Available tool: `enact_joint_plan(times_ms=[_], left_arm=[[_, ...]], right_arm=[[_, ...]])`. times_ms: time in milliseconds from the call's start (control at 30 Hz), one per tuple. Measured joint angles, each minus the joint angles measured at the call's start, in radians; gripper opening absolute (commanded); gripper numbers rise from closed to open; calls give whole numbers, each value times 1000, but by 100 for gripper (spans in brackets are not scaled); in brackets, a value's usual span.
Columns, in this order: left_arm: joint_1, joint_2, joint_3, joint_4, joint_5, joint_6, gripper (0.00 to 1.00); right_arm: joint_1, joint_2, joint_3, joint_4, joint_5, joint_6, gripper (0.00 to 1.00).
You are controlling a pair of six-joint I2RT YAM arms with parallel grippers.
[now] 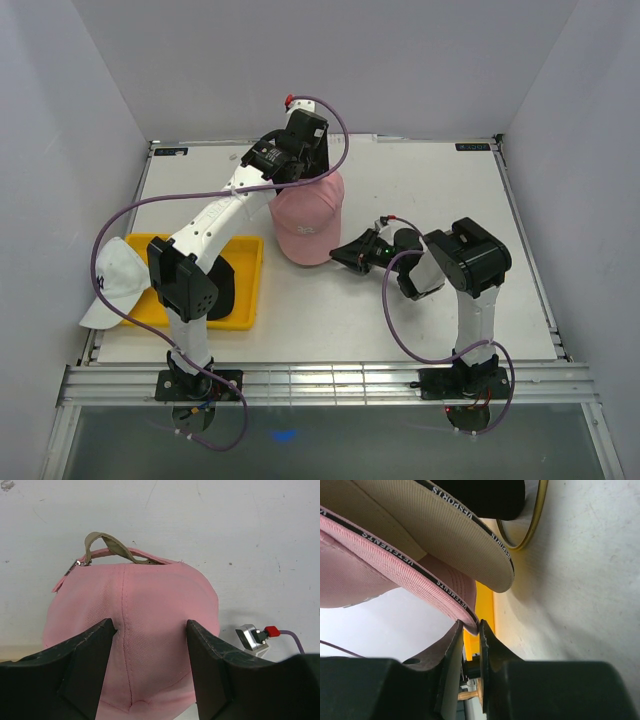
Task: Stack the hats
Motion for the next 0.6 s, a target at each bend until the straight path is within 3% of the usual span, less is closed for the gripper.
enact_joint_plan(times_ms=[200, 600], left_arm=[[3, 0, 0, 1, 1, 0, 72], [6, 0, 5, -5, 11, 6, 78]], right_arm=[[-2, -13, 54, -154, -12, -48, 15], [-20, -109, 85, -506, -3, -160, 40]])
